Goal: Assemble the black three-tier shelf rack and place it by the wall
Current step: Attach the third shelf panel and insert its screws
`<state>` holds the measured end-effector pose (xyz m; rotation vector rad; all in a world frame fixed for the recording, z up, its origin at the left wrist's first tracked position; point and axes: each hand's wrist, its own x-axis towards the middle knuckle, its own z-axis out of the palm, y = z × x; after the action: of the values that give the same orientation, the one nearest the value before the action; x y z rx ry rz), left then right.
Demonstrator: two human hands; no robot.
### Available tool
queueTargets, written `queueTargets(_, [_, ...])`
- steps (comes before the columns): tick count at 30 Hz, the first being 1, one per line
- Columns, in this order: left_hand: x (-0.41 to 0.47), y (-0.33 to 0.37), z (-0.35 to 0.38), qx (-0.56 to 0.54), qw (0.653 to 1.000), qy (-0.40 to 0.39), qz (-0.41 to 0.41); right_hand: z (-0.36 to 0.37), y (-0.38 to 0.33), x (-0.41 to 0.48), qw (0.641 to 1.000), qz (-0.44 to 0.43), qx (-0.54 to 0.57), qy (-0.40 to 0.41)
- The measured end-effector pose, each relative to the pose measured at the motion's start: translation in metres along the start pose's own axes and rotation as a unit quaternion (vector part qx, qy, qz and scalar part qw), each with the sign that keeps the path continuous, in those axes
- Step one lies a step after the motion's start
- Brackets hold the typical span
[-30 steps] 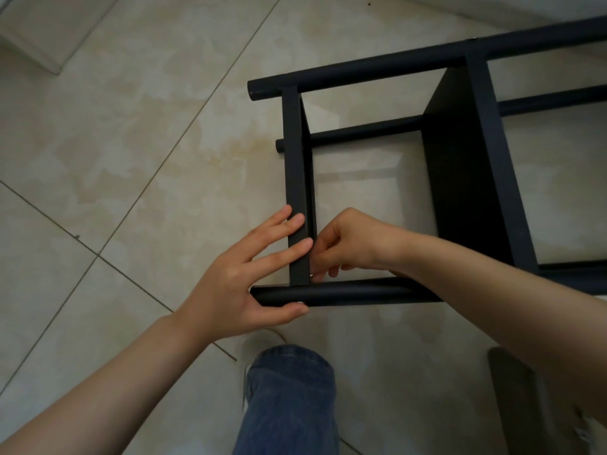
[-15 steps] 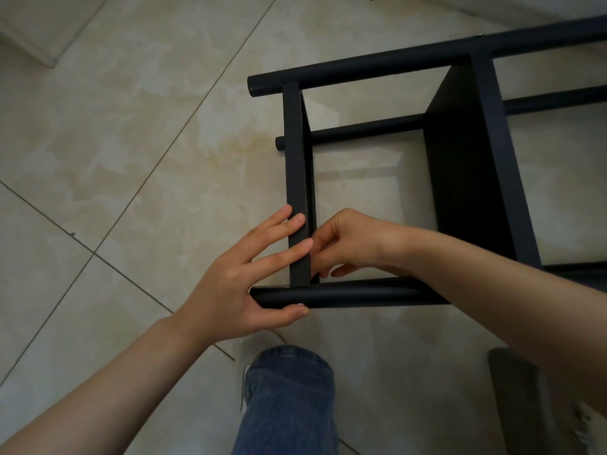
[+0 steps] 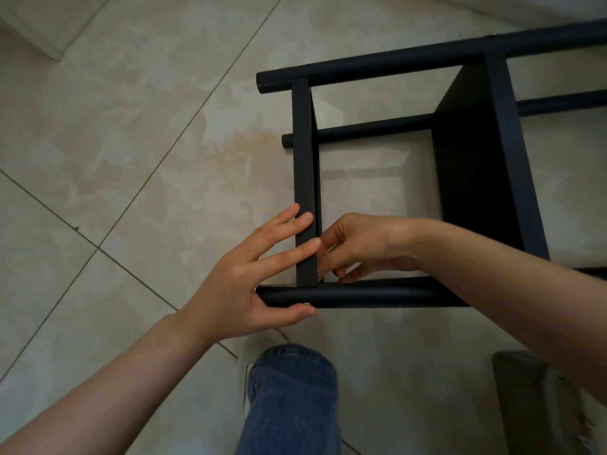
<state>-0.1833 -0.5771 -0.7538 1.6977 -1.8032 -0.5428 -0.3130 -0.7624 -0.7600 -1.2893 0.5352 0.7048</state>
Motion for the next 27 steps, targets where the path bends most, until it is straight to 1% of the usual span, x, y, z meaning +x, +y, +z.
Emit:
queueTargets(4, [0.0003,0.0005,-0.0003,-0.002,1.0,-0.001,-0.003,-0.0003,0.0025,-0.0012,0.999,0.016,0.0,-0.03])
queueTargets(8, [-0.0001,0.0003,0.0,-0.004,1.0,0.001,-0.002,0.0001,0.0045,-0.0002,0.998,0.016,0.03,-0.049])
queueTargets(16, [0.0,-0.0002,0.0009,-0.009,1.0,0.004,-0.002,0.0002,0.0017,-0.0002,0.998,0.023,0.022,-0.052])
queueTargets(24, [-0.0005,-0.0014,0.0013,-0.012,1.0,0.006,-0.001,0.0042,0.0004,0.0048,0.999,0.044,0.005,-0.03])
queueTargets(27, [-0.0002,-0.0013,0.0011,-0.006,1.0,0.004,0.001,0.0041,0.0007,0.0033,0.999,0.036,0.013,-0.037])
